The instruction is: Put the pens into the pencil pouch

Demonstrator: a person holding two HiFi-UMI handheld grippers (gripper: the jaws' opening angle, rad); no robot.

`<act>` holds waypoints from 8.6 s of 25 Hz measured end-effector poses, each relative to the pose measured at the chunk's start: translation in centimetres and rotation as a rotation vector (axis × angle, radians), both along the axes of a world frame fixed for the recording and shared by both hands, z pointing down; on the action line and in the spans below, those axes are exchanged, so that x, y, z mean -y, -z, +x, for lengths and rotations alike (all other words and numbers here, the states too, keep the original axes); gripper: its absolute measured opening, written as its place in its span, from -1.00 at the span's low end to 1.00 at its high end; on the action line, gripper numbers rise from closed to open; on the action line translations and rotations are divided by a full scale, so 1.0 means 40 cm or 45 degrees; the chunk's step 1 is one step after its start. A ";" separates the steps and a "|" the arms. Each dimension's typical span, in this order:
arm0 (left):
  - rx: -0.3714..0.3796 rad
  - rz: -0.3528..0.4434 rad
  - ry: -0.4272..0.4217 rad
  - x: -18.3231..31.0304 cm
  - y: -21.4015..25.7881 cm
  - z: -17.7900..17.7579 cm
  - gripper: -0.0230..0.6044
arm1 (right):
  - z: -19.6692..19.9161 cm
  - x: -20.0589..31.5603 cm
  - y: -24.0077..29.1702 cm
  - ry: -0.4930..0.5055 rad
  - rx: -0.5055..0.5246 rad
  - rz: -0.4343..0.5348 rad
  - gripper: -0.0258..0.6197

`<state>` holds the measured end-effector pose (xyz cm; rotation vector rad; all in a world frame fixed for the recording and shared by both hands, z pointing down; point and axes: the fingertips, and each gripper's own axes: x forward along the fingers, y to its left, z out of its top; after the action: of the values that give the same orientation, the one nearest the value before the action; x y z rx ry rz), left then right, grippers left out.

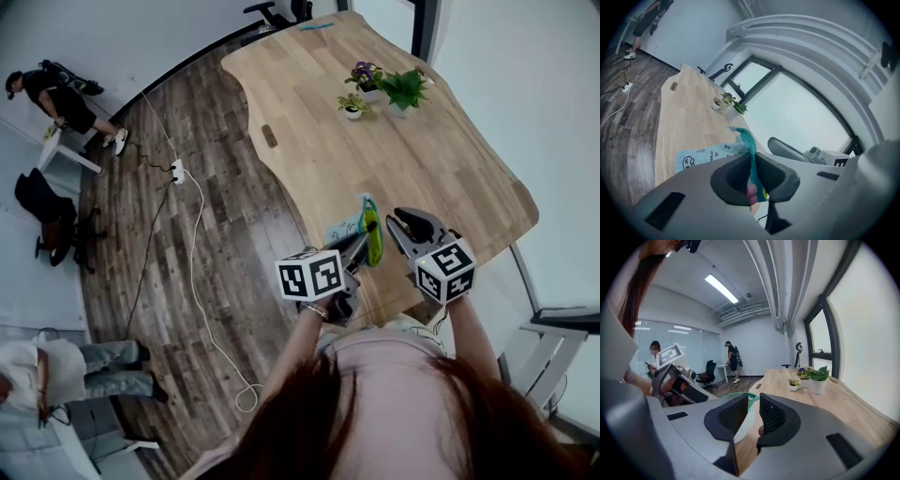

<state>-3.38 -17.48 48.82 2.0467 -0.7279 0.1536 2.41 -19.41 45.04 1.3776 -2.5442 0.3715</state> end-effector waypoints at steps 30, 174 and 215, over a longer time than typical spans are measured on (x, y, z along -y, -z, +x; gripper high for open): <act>0.125 0.003 0.077 0.055 -0.029 0.119 -0.85 | 0.311 0.046 -0.298 0.115 -0.475 -0.419 -0.68; -0.002 -0.060 0.116 0.052 -0.009 0.044 -0.85 | -0.010 0.055 -0.016 0.212 0.232 -0.129 -0.72; 0.103 0.053 -0.217 -0.102 -0.163 0.050 -0.67 | 0.081 -0.138 -0.023 -0.322 0.254 -0.116 -0.91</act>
<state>-1.39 -13.39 55.33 2.1522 -0.6097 0.3219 5.65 -13.87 45.96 1.7086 -2.4700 0.6931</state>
